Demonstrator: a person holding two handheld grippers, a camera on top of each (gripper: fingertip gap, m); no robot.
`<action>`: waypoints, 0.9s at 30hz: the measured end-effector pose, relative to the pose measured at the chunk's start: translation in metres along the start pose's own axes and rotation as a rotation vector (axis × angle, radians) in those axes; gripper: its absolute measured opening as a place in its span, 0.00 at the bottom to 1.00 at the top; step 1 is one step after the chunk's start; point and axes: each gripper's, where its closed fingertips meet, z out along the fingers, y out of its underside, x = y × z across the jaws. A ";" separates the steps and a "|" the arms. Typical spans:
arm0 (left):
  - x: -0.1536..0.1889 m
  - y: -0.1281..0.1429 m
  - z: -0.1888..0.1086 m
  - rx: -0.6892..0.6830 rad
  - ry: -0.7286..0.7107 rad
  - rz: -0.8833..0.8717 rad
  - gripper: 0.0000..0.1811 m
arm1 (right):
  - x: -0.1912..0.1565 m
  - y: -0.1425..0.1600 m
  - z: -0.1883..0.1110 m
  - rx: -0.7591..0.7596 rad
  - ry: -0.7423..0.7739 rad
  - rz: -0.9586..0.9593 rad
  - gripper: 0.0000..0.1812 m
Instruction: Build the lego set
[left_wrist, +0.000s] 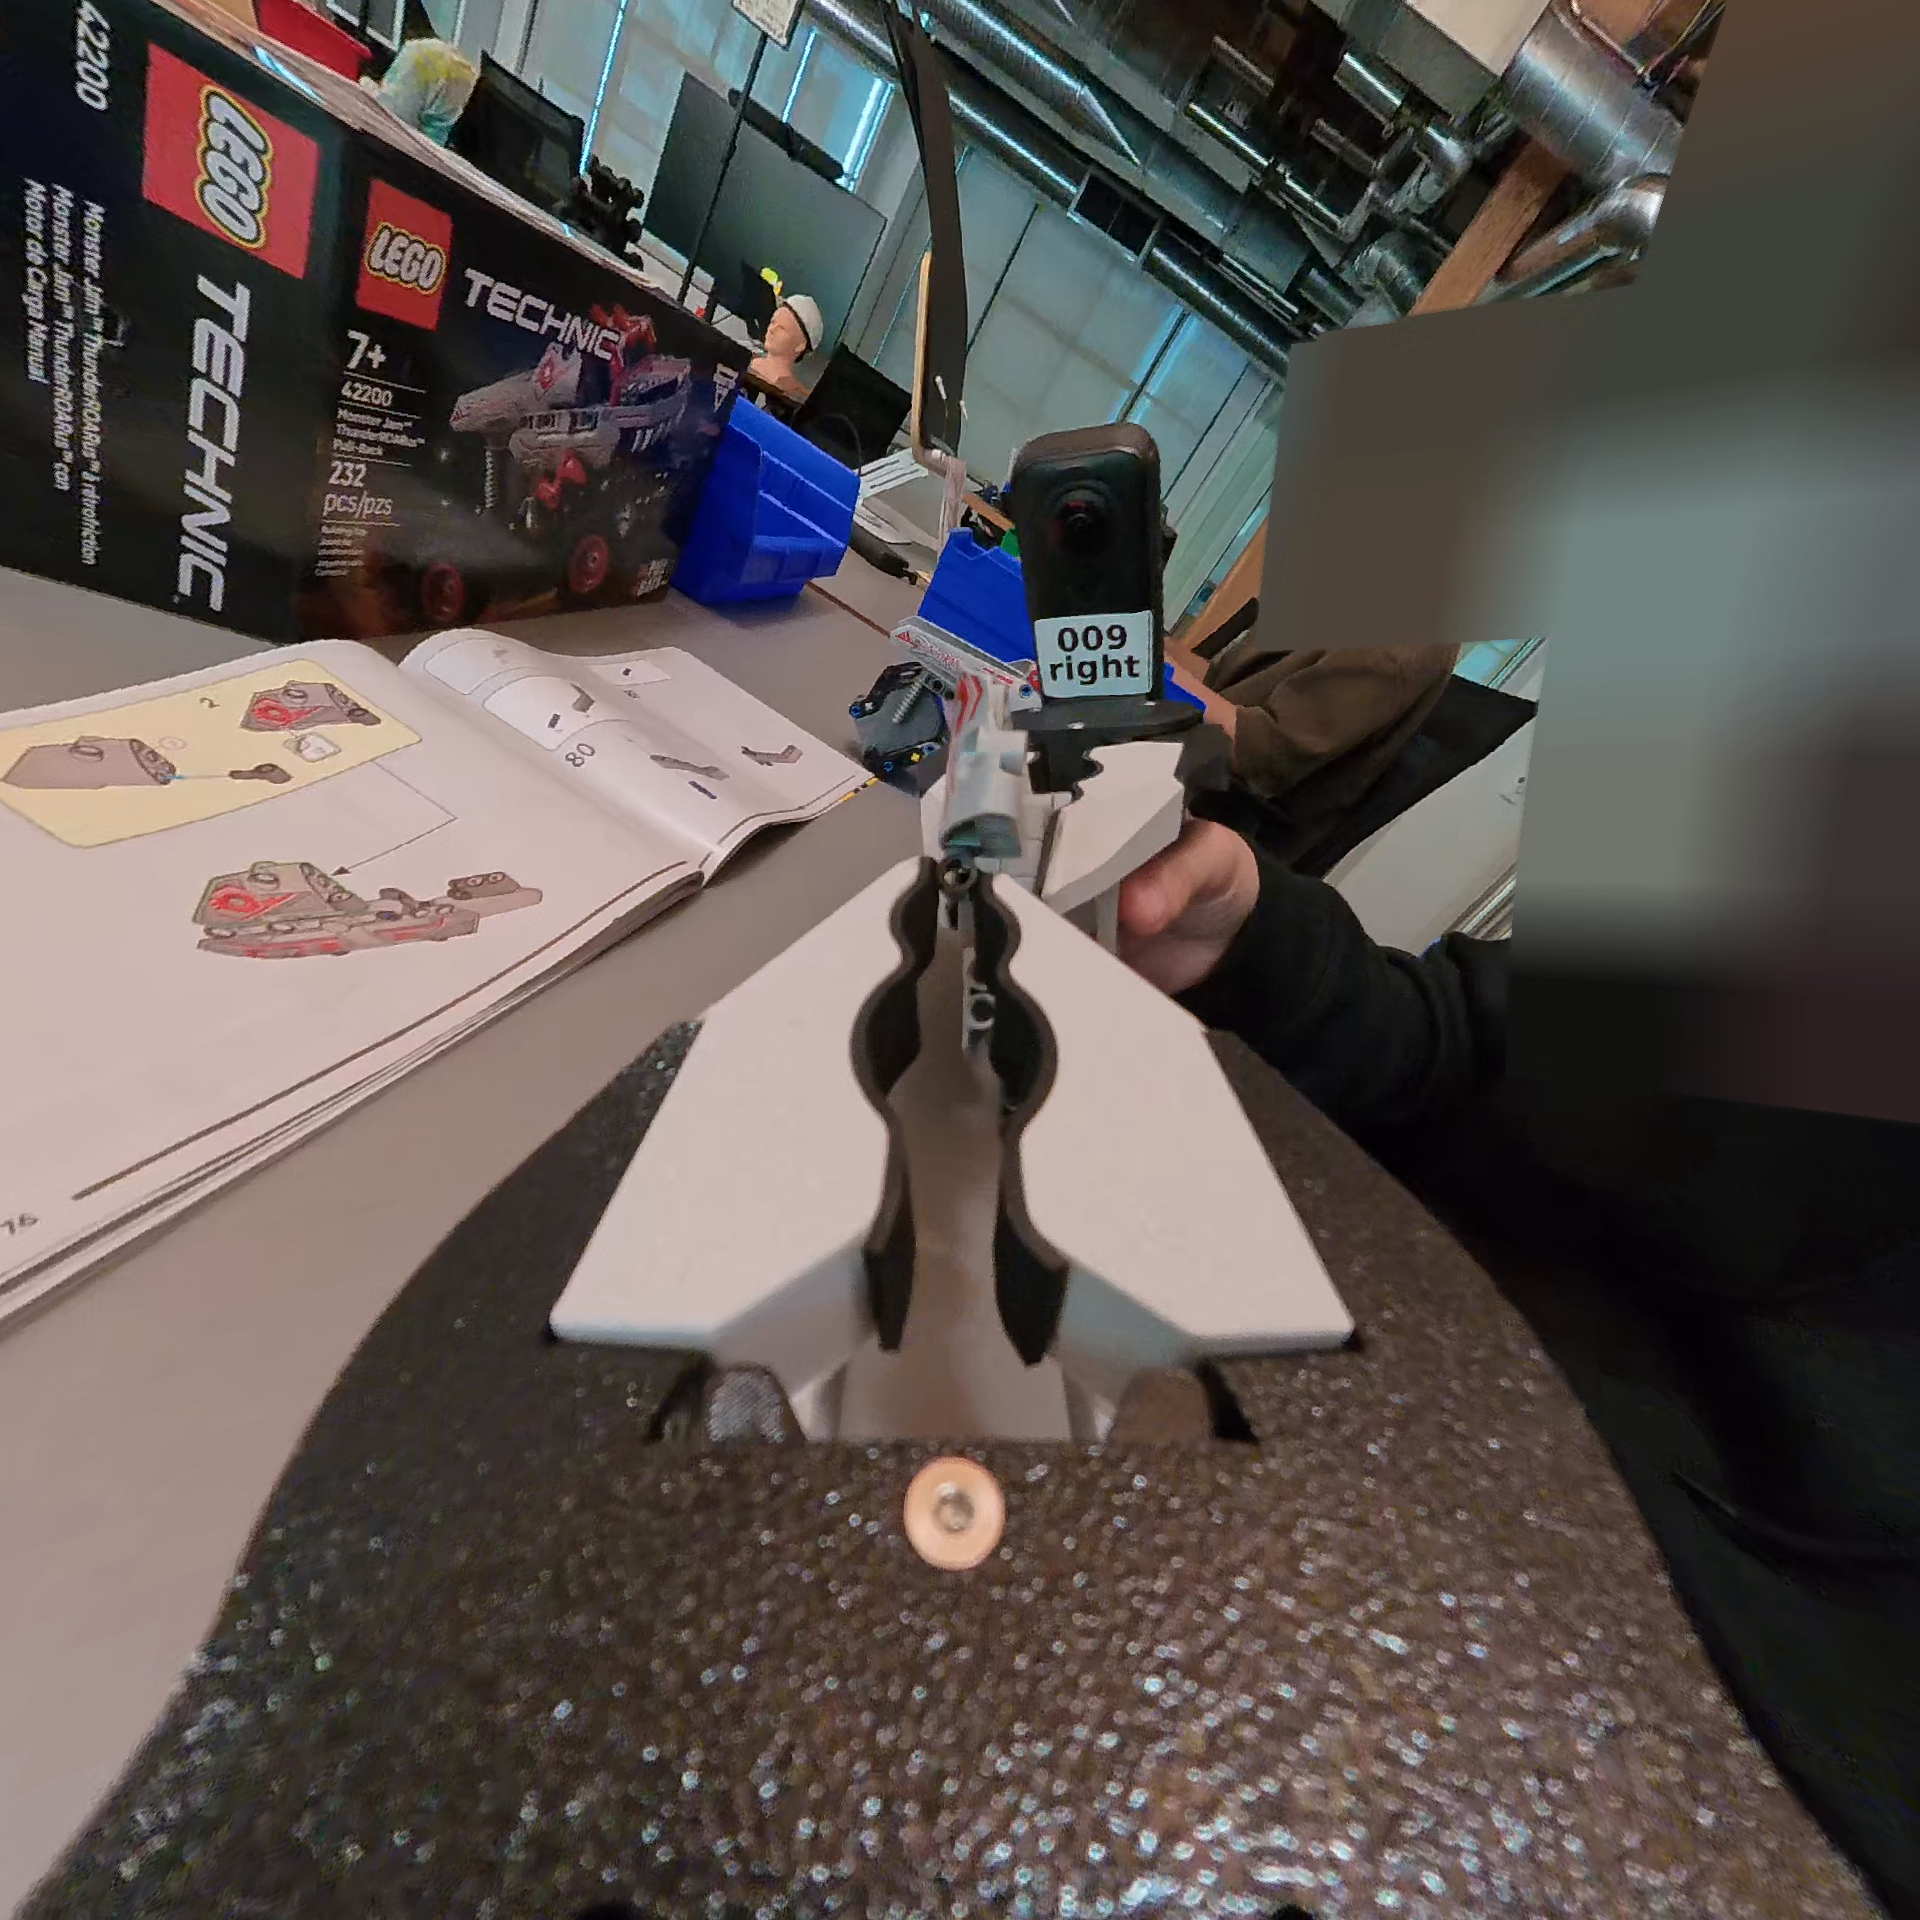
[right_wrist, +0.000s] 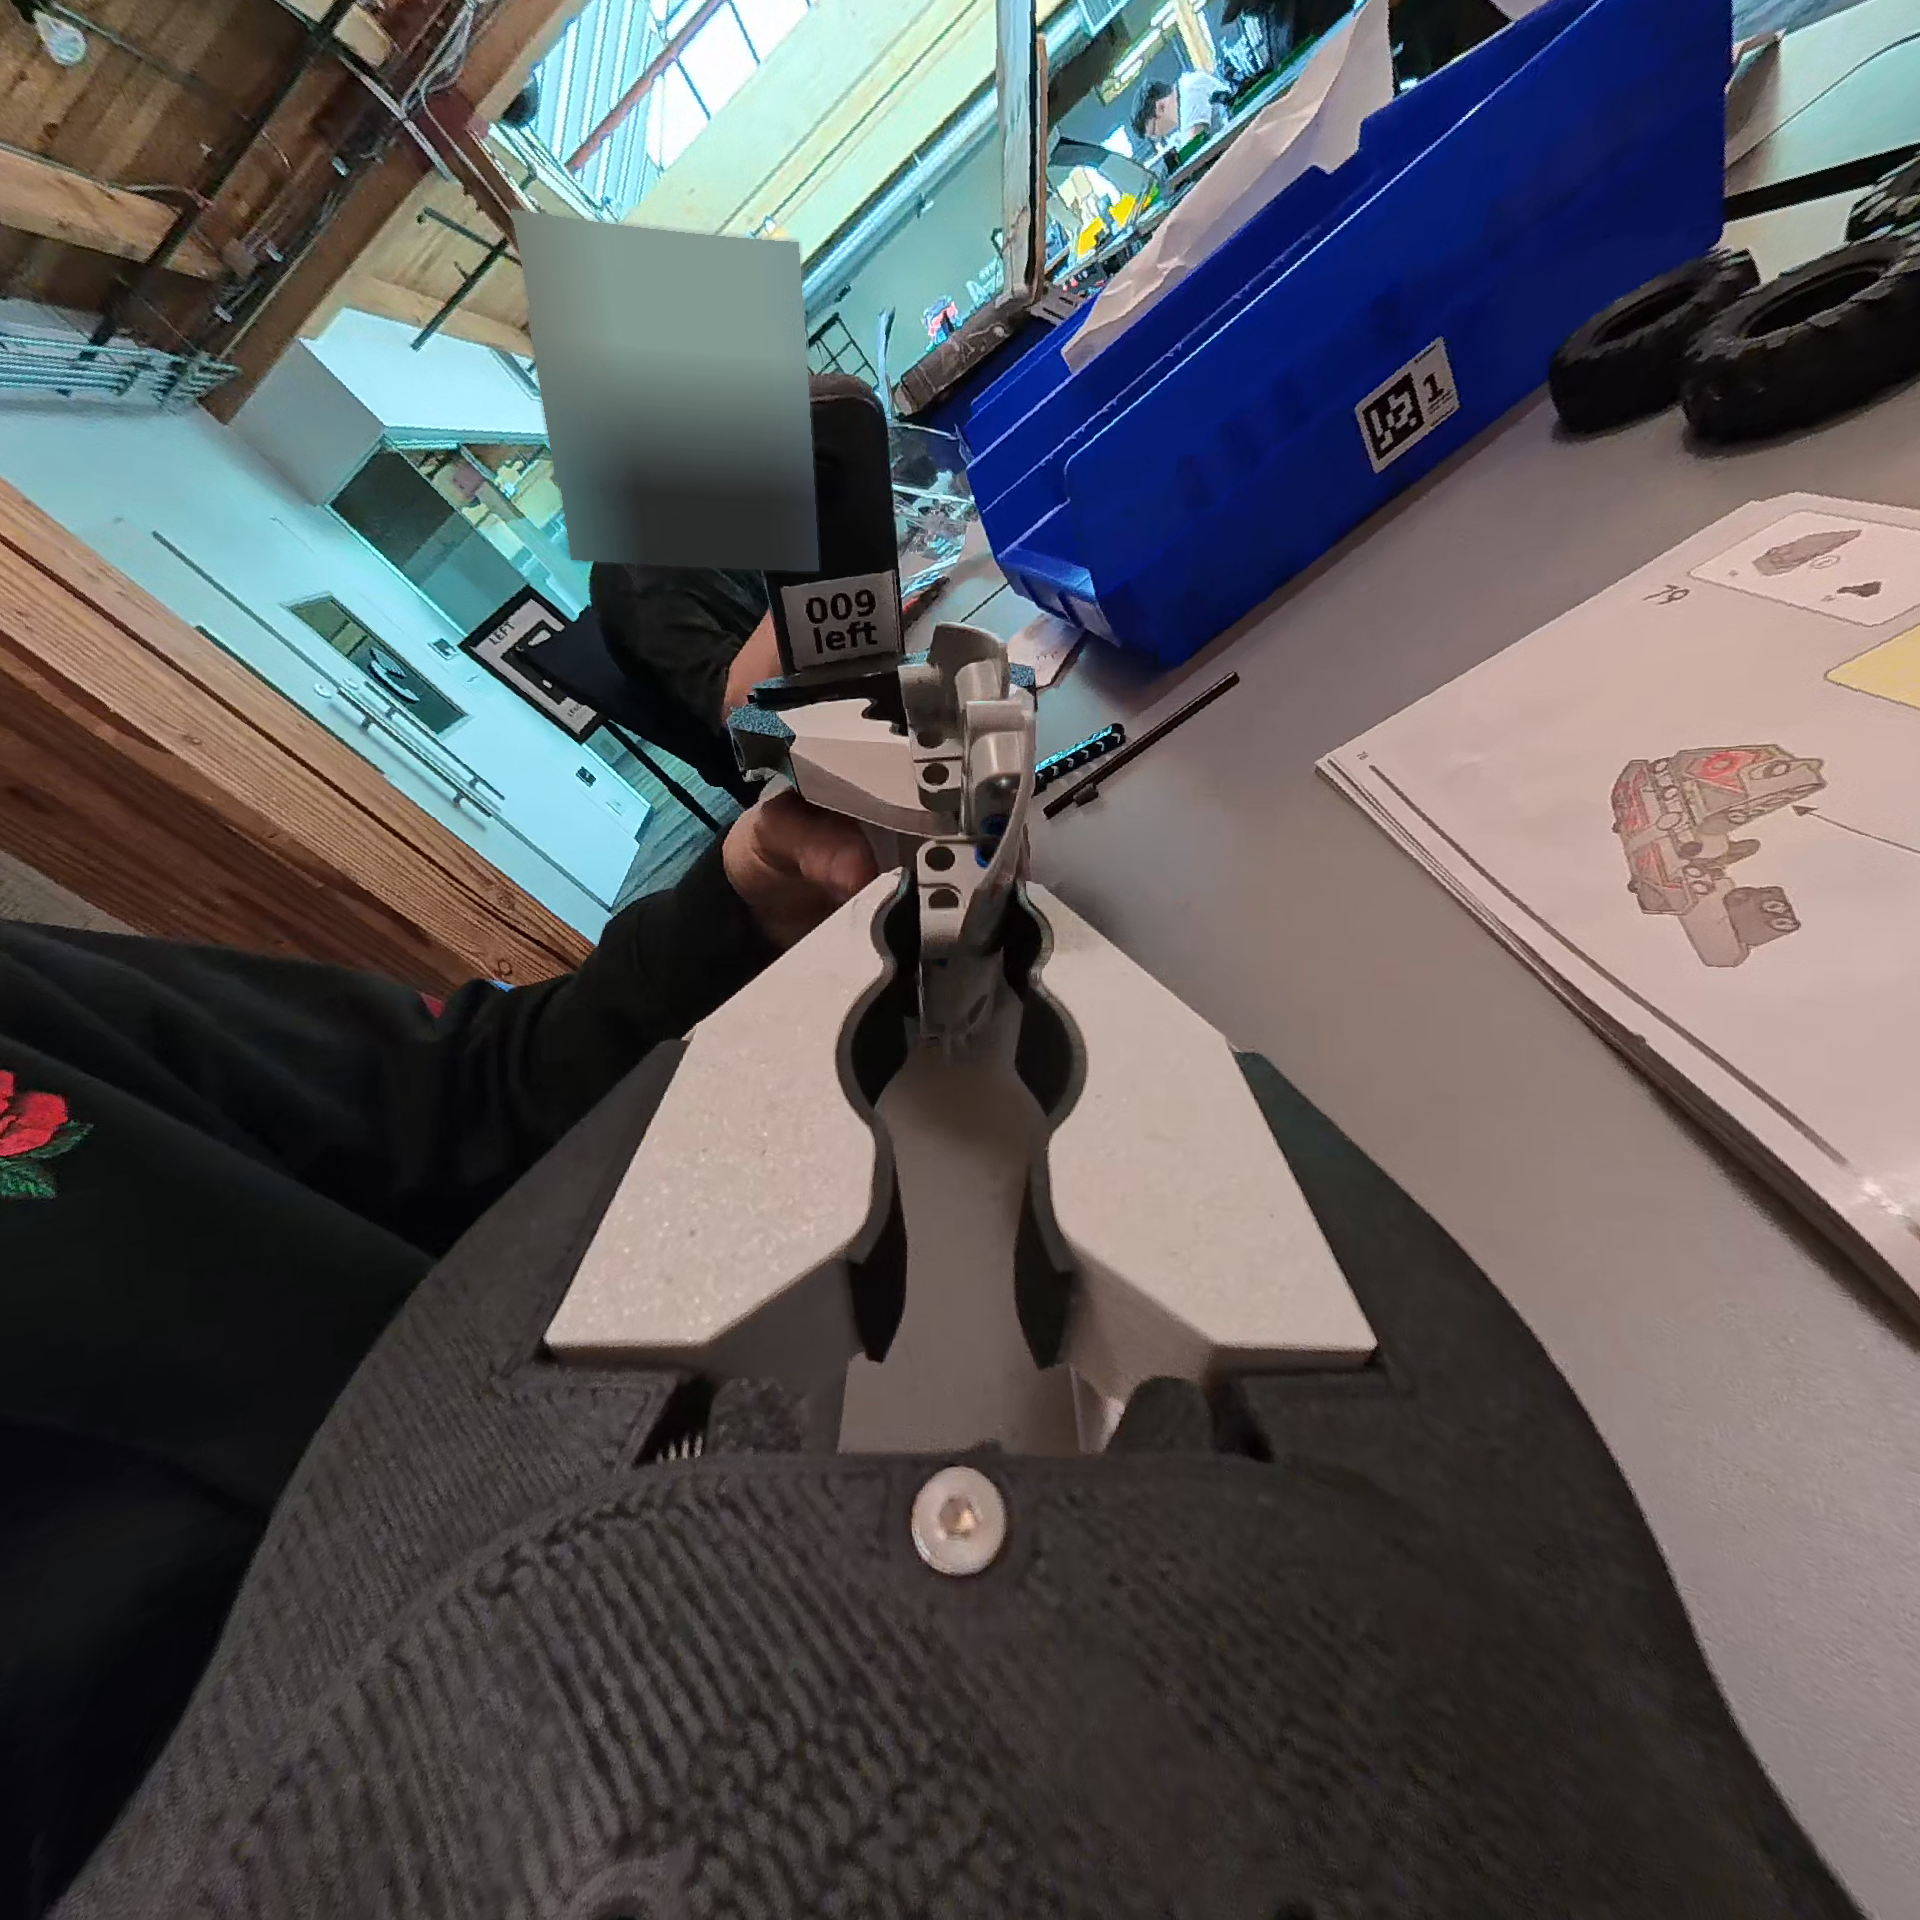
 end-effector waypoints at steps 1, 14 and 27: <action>0.000 -0.001 0.000 0.006 0.007 -0.010 0.02 | 0.000 0.000 0.000 0.001 -0.001 -0.002 0.08; 0.004 -0.012 0.002 0.107 0.030 -0.046 0.02 | 0.003 -0.023 -0.003 0.201 0.047 -0.111 0.08; 0.006 -0.004 0.008 0.063 0.052 -0.066 0.02 | 0.006 -0.035 -0.006 0.285 0.056 -0.100 0.08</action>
